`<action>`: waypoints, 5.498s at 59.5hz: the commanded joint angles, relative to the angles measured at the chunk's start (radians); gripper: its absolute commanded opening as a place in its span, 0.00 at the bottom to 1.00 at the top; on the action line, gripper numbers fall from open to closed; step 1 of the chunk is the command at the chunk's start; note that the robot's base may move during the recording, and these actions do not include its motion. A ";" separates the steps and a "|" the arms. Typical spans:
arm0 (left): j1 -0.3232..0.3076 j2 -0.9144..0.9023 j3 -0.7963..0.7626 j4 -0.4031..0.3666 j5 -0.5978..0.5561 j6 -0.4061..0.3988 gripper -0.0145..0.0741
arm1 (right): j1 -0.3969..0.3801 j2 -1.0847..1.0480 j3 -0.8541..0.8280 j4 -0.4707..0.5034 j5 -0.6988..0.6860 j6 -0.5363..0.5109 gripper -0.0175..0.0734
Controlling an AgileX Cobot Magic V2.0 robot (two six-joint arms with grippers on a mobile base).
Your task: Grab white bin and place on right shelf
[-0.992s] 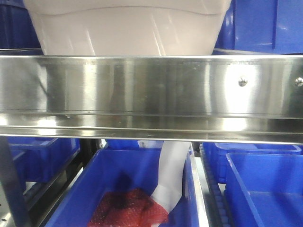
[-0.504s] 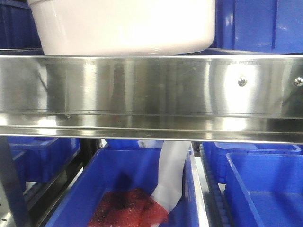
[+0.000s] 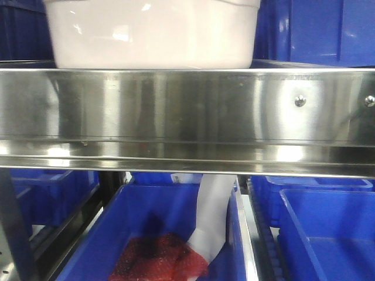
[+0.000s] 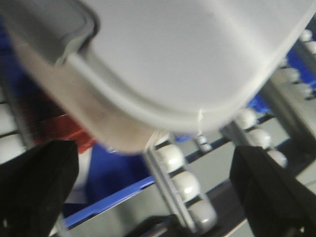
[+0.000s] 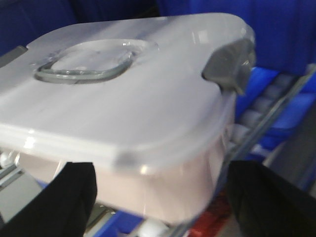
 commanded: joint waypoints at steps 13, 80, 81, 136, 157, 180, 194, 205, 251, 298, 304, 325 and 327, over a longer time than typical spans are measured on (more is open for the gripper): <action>-0.007 -0.117 -0.087 -0.015 0.102 -0.093 0.40 | -0.053 -0.163 -0.038 0.024 0.110 0.001 0.70; -0.037 -0.918 0.775 0.335 -0.475 -0.207 0.02 | -0.055 -1.077 0.823 -0.397 -0.409 0.278 0.27; -0.042 -0.930 0.791 0.335 -0.488 -0.207 0.02 | -0.055 -1.091 0.835 -0.397 -0.417 0.278 0.27; -0.073 -1.362 1.003 0.316 -0.737 -0.191 0.02 | -0.055 -1.291 0.894 -0.395 -0.468 0.278 0.27; -0.086 -1.400 1.126 0.431 -0.868 -0.335 0.02 | -0.055 -1.291 0.894 -0.395 -0.468 0.278 0.27; -0.158 -1.581 1.567 0.635 -1.222 -0.434 0.02 | -0.055 -1.291 0.894 -0.395 -0.468 0.278 0.27; -0.156 -1.583 1.639 0.629 -1.263 -0.436 0.02 | -0.055 -1.291 0.894 -0.395 -0.467 0.278 0.27; -0.156 -1.583 1.639 0.629 -1.306 -0.436 0.02 | -0.055 -1.291 0.894 -0.395 -0.468 0.278 0.27; -0.156 -1.583 1.639 0.629 -1.302 -0.436 0.02 | -0.055 -1.291 0.897 -0.403 -0.467 0.278 0.27; -0.156 -1.583 1.639 0.629 -1.302 -0.436 0.02 | -0.032 -1.586 1.384 -1.096 -0.802 0.920 0.27; -0.156 -1.582 1.639 0.629 -1.302 -0.436 0.02 | -0.032 -1.586 1.421 -1.090 -0.836 0.951 0.27; -0.156 -1.582 1.639 0.629 -1.302 -0.436 0.02 | -0.032 -1.586 1.420 -1.083 -0.827 0.951 0.27; -0.156 -1.582 1.639 0.629 -1.302 -0.436 0.02 | -0.032 -1.586 1.420 -1.082 -0.827 0.951 0.27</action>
